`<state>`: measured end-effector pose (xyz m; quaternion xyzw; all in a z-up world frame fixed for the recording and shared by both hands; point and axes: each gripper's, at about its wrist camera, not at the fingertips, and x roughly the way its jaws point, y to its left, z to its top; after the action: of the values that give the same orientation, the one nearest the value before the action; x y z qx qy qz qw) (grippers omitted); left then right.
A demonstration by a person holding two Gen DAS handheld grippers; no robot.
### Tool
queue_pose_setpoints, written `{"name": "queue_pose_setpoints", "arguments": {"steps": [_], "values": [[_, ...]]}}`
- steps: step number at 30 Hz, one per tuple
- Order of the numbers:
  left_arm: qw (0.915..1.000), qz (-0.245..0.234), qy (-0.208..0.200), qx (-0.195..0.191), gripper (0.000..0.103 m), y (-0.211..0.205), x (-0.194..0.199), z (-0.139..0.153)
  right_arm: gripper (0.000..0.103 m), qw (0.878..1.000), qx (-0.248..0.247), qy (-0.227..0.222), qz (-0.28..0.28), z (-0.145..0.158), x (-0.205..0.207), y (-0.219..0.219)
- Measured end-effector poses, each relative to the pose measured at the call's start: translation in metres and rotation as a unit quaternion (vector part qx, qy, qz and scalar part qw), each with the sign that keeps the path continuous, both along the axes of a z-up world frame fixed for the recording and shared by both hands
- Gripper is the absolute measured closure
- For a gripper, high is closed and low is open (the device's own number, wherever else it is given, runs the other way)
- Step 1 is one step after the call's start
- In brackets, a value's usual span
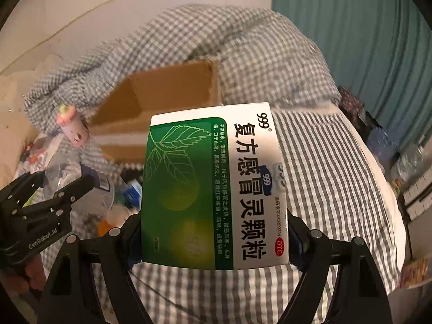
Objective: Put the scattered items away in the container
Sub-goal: 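Carry both items over the cardboard box and open both tools to drop them, then grasp the brown tape roll with the right tool while the left grasps the orange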
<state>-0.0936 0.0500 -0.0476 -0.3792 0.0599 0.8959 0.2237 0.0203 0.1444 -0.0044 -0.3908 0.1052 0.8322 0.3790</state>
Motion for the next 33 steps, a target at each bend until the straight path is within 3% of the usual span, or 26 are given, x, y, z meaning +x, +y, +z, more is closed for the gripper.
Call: {"name": "queue_pose_setpoints", "arguments": {"steps": [11,17,19,20,21,22,23,33], "values": [[0.9969,0.039,0.067,0.014,0.038,-0.002,-0.079,0.069,0.022,0.998,0.034,0.028,0.053,0.059,-0.091,0.045],[0.9961,0.063,0.060,0.014,0.038,0.013,-0.134,0.063,0.021,0.998,0.005,0.042,0.052,0.045,-0.131,0.091],[0.9961,0.068,0.054,0.014,0.037,0.018,-0.149,0.055,0.014,0.997,-0.012,0.057,0.049,0.038,-0.141,0.107],[0.9960,0.069,0.056,0.010,0.033,0.020,-0.151,0.051,0.004,0.997,-0.021,0.059,0.038,0.035,-0.145,0.115],[0.9956,0.071,0.061,0.004,0.026,0.023,-0.153,0.048,0.002,0.998,-0.022,0.059,0.029,0.033,-0.144,0.118],[0.9947,0.078,0.067,-0.003,0.005,0.024,-0.156,0.046,0.002,0.998,-0.016,0.061,0.019,0.033,-0.143,0.121],[0.9934,0.087,0.075,-0.007,0.000,0.024,-0.157,0.044,0.002,0.998,-0.012,0.064,0.014,0.033,-0.141,0.121],[0.9964,0.065,0.054,-0.009,0.000,0.029,-0.142,0.041,0.002,0.999,-0.007,0.053,0.008,0.036,-0.084,0.095]]}}
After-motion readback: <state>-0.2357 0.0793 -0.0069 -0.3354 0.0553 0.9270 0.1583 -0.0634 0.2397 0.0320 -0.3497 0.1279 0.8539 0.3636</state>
